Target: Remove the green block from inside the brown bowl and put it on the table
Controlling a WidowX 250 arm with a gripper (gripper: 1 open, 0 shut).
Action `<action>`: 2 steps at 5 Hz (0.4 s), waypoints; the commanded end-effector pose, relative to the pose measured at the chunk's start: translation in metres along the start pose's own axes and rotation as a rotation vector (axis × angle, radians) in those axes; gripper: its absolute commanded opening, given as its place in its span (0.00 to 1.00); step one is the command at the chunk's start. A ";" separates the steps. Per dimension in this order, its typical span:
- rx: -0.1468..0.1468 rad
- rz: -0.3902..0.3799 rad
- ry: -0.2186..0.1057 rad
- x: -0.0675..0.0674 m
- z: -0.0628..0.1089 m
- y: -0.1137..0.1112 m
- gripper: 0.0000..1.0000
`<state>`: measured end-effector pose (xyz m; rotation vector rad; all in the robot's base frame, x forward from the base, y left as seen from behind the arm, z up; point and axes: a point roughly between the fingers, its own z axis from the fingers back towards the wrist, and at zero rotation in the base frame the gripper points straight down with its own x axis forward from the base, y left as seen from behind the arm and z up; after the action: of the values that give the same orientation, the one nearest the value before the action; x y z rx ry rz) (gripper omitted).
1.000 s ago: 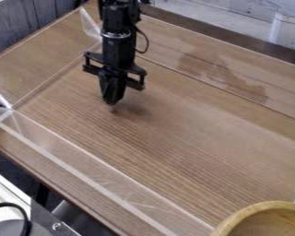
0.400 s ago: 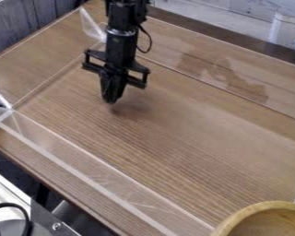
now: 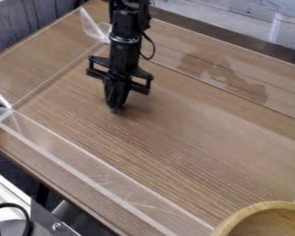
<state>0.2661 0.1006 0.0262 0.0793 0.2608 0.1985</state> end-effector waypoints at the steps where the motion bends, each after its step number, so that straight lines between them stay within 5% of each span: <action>1: -0.049 0.009 -0.057 0.005 0.008 0.007 0.00; 2: -0.072 -0.014 -0.058 0.009 0.005 0.009 0.00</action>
<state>0.2672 0.1045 0.0228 0.0015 0.2353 0.1874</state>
